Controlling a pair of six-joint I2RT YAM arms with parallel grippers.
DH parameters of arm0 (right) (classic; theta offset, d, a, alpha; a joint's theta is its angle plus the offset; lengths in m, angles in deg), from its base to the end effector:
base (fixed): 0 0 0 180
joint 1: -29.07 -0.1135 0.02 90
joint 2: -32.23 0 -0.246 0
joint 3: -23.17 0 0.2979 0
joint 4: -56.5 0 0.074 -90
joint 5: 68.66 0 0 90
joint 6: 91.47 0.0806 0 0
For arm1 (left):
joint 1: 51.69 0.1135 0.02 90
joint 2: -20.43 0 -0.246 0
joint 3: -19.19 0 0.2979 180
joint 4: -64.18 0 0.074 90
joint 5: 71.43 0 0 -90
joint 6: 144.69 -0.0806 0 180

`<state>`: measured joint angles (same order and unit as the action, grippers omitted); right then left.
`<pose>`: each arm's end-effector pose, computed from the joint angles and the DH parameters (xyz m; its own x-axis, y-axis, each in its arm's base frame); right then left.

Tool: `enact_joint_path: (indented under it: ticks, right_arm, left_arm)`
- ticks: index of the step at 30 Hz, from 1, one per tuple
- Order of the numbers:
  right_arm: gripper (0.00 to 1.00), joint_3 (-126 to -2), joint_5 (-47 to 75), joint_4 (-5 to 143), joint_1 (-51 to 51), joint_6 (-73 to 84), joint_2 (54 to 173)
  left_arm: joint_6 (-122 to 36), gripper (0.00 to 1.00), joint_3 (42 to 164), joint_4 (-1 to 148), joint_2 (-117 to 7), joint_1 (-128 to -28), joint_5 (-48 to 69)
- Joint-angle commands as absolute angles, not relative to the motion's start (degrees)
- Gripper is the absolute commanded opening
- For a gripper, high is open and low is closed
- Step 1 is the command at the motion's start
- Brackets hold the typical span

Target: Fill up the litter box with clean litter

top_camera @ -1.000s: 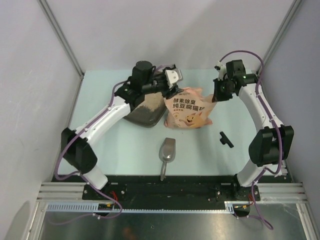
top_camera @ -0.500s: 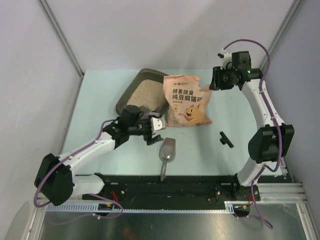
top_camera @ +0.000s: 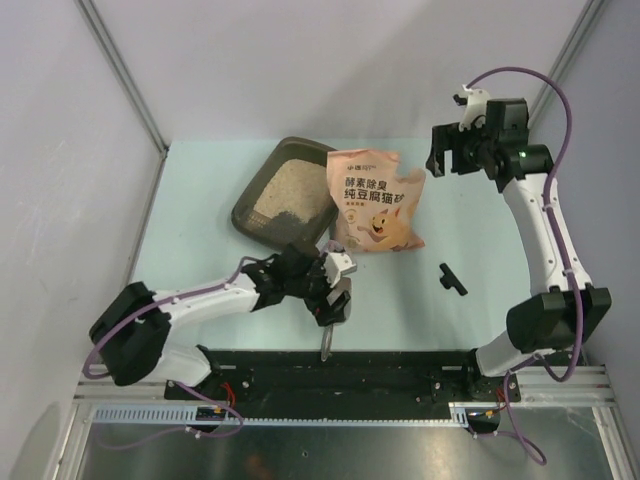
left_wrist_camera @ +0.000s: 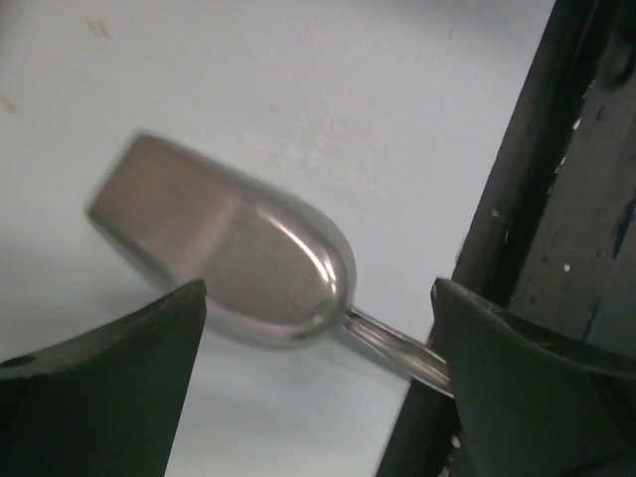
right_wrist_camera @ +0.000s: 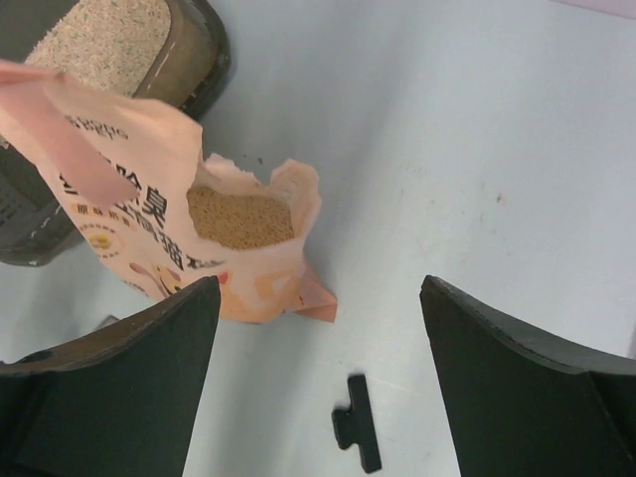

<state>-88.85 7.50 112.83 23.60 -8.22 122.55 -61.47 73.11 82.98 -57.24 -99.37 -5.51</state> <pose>0.4197 0.0596 0.3831 -0.5279 -0.1652 -0.8331 -0.3530 0.9348 0.0383 0.2106 -0.2801 0.1340 -0.3485 0.5428 -0.7641 0.9250 0.3307 -0.1870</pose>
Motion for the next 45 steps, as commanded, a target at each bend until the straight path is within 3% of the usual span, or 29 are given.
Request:
enact_joint_path:
  ticks: [1,9,16,22,28,30,36,38,39,41,45]
  right_arm:
    - [0.88,-84.3,10.8,111.3,23.9,-10.4,117.1]
    - [0.88,-80.6,9.4,111.3,26.7,-9.6,114.1]
    - [0.88,-79.6,7.4,112.6,28.6,-8.9,110.9]
    - [0.88,-76.9,7.6,112.2,30.1,-9.2,107.6]
    - [0.87,-76.3,7.6,111.8,30.6,-9.0,106.5]
    - [0.87,-76.5,8.0,111.9,30.7,-9.1,106.4]
    - [0.87,-76.4,7.9,111.6,30.7,-9.3,106.3]
    - [0.86,-76.4,8.1,111.7,30.7,-9.6,106.4]
    - [0.86,-76.4,8.2,111.7,30.7,-9.9,106.7]
    - [0.86,-76.5,8.3,111.5,30.7,-10.0,106.9]
    - [0.86,-79.2,8.0,111.8,30.7,-10.4,107.6]
  left_arm:
    - [-46.2,1.0,73.4,85.8,-58.7,-104.6,7.5]
    - [-36.6,0.99,72.9,94.3,-60.0,-111.9,8.8]
    - [-31.7,0.84,73.9,96.3,-67.2,-112.0,11.5]
    - [-32.7,0.87,76.8,97.3,-71.1,-112.0,13.8]
    - [-36.9,0.65,78.2,97.4,-72.3,-111.9,12.4]
    - [-37.4,0.48,77.7,97.6,-71.9,-112.0,12.0]
    - [-39.0,0.31,78.9,97.5,-78.4,-113.8,6.8]
    - [-39.5,0.1,79.3,97.5,-79.5,-113.8,5.7]
    - [-39.7,0.06,79.4,97.5,-79.7,-113.7,5.4]
    - [-40.9,0.0,79.7,97.4,-78.9,-113.7,5.1]
    - [-44.3,0.0,79.8,97.6,-74.6,-112.5,2.0]
